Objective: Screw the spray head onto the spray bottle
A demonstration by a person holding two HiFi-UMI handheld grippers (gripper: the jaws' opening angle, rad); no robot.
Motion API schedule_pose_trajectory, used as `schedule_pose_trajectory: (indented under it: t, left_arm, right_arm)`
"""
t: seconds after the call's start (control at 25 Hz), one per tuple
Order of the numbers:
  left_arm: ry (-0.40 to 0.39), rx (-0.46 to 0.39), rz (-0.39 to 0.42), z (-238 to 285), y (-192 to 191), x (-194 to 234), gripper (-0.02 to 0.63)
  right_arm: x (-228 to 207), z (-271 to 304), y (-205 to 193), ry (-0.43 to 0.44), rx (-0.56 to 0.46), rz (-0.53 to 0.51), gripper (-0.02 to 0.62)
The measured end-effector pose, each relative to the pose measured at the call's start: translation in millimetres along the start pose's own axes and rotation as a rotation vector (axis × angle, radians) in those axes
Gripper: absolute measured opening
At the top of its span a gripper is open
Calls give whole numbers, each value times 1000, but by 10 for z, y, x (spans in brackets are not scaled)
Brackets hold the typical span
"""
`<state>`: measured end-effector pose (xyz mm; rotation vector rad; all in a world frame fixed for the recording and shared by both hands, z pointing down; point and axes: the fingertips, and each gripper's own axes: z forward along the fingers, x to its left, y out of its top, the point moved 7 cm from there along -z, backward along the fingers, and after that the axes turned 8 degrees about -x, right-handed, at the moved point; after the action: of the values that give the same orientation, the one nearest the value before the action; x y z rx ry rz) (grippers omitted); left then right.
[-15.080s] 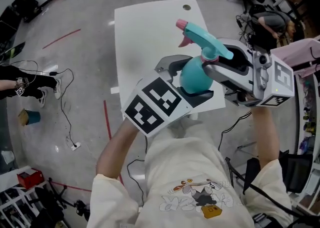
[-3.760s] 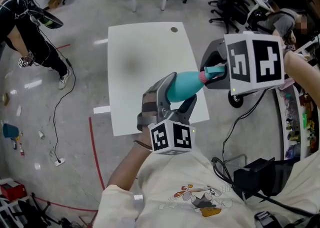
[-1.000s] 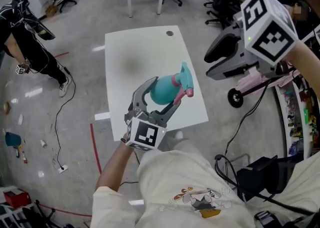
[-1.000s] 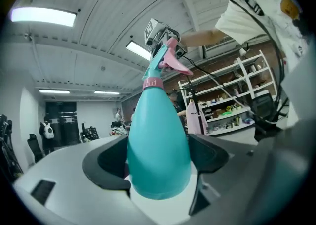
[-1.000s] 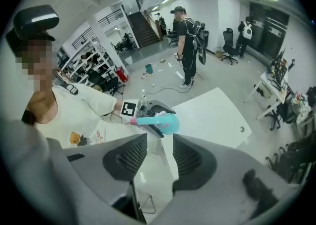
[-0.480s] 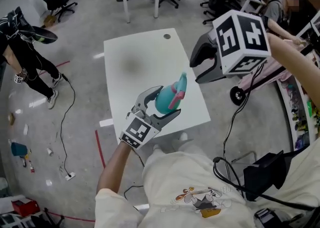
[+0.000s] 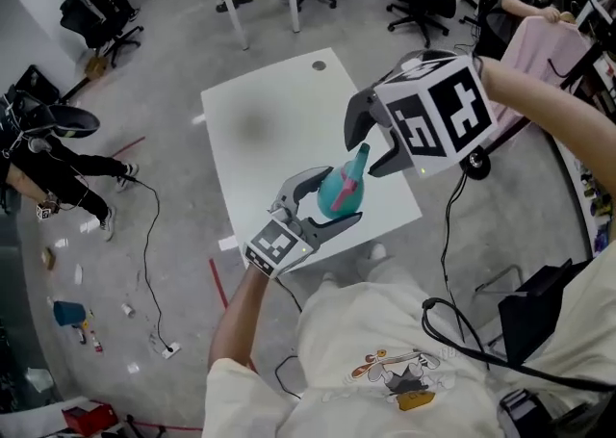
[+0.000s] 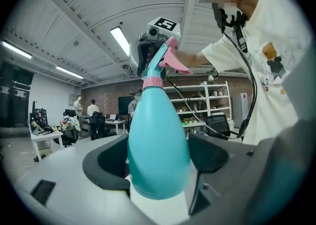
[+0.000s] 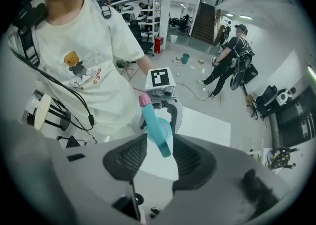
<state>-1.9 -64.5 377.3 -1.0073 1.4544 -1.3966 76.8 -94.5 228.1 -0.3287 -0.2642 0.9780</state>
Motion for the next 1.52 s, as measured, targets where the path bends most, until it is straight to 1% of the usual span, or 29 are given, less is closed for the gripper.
schedule_pose_trajectory:
  t: [0.08,0.2,0.44,0.6,0.64,0.68,0.72,0.88,1.0,1.16,1.36,1.44,1.52]
  left_arm:
    - [-19,15,10,58,-61,-39,390]
    - [-38,31,1,106,-135,-75,390]
    - [-52,32,-11,183,-204,-118,390]
    - [-55,33,-16,189,-226,-126,390]
    - [-54,35,-17,186,-233,-125,390]
    - [-53,38,-18,182,-238,-122,390]
    - [-52,40,-17,176,-242,-119,390]
    - [-39,47,-15,160,-271,-117,390]
    - [13,49,-4,171,-283,-112,390]
    - [132,54,51,182,-243,-110,390]
    - [259,36,63,176,-235,-130,390]
    - [322,45,92,174,-230,-141,390]
    - [408,74,143,169,-224,-152,390]
  right_arm:
    - [59,117,-33,11,17,-15,160]
    - [118,264,-74,33,29,-31,160]
    - [168,431,-168,60,41,-58,160]
    - [176,491,-187,87,47,-79,158]
    - [181,505,-189,90,51,-88,153]
    - [185,516,-188,92,53,-96,133]
    - [187,525,-186,93,54,-98,133]
    - [170,566,-189,97,59,-75,130]
    - [138,576,-217,84,62,-25,130]
    - [81,537,-211,60,39,78,130]
    - [25,522,-222,20,60,201,129]
    - [-2,517,-229,2,69,256,129]
    - [-30,521,-216,-20,61,317,129]
